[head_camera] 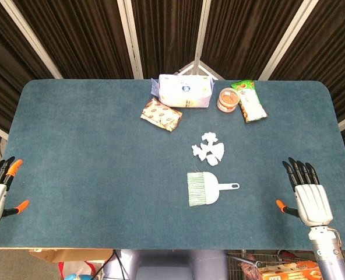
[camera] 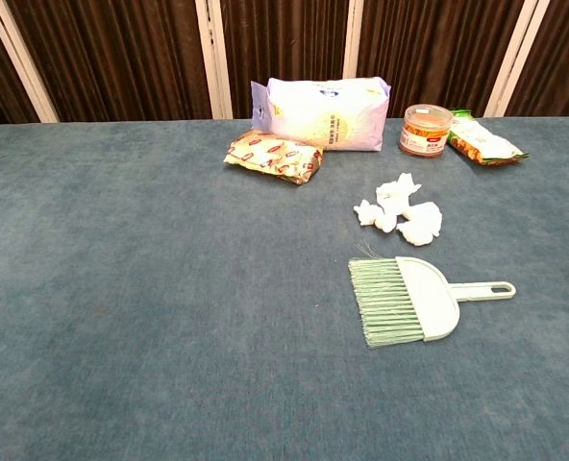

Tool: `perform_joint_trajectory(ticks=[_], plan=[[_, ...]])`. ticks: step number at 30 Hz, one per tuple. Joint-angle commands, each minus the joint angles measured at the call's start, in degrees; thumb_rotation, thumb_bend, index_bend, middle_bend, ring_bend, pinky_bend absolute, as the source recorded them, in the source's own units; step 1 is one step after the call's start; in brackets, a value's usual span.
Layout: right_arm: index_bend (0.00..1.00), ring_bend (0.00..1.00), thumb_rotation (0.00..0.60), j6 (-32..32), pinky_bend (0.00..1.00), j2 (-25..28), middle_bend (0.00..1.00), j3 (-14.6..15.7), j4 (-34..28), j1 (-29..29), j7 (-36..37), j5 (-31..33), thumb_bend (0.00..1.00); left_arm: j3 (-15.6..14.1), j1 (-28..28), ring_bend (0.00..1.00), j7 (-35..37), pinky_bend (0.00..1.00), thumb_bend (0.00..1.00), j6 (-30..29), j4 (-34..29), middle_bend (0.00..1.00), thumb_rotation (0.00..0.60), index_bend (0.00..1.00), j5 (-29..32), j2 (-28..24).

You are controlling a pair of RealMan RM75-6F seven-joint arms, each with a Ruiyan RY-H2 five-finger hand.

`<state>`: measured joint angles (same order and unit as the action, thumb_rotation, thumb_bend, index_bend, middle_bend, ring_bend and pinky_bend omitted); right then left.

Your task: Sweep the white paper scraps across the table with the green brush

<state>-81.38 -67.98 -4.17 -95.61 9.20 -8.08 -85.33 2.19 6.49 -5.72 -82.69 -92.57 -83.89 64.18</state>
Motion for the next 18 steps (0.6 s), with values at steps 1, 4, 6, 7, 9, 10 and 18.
perform_joint_trajectory(ticks=[1, 4, 6, 7, 9, 10, 18], plan=[[0.0, 0.0, 0.6, 0.2, 0.0, 0.0, 0.0, -0.1, -0.1, 0.1, 0.1, 0.1, 0.2, 0.0, 0.1, 0.0, 0.0, 0.0, 0.0, 0.1, 0.0, 0.0, 0.6, 0.0, 0.1, 0.0], [0.0, 0.0, 0.6, 0.4, 0.0, 0.0, 0.0, 0.0, -0.2, 0.2, 0.2, 0.2, 0.2, 0.0, 0.1, 0.0, 0.2, 0.0, 0.0, 0.1, 0.0, 0.0, 0.6, 0.0, 0.0, 0.0], [0.0, 0.0, 0.6, 0.5, 0.0, 0.0, 0.0, -0.1, -0.3, 0.3, 0.3, 0.1, 0.2, 0.0, 0.0, 0.0, 0.3, 0.0, 0.0, 0.0, 0.0, 0.0, 0.6, 0.0, -0.1, 0.0], [0.0, 0.01, 0.6, 0.4, 0.03, 0.0, 0.0, -0.1, -0.3, 0.3, 0.3, -0.1, 0.2, 0.0, 0.0, 0.0, 0.3, 0.0, 0.0, 0.0, 0.0, 0.0, 0.6, 0.0, -0.1, -0.1], [0.0, 0.18, 0.6, 0.2, 0.25, -0.2, 0.15, -0.3, -0.4, 0.5, 0.5, -0.6, 0.2, 0.0, -0.1, 0.0, 0.3, 0.0, 0.0, -0.2, 0.0, 0.0, 0.6, 0.0, -0.1, -0.1], [0.0, 0.29, 0.6, 0.1, 0.36, -0.3, 0.25, -0.4, -0.4, 0.7, 0.6, -0.9, 0.2, 0.0, -0.1, 0.0, 0.3, 0.0, 0.0, -0.2, -0.1, 0.0, 0.6, 0.0, -0.2, -0.1], [0.17, 0.9, 0.6, 6.6, 0.86, -1.5, 0.87, -0.5, -0.2, 4.0, -0.8, 1.0, 0.2, 0.0, 0.0, 0.0, 0.2, 0.0, 0.0, -0.3, -0.1, 0.0, 0.6, 0.0, -0.5, 0.0]])
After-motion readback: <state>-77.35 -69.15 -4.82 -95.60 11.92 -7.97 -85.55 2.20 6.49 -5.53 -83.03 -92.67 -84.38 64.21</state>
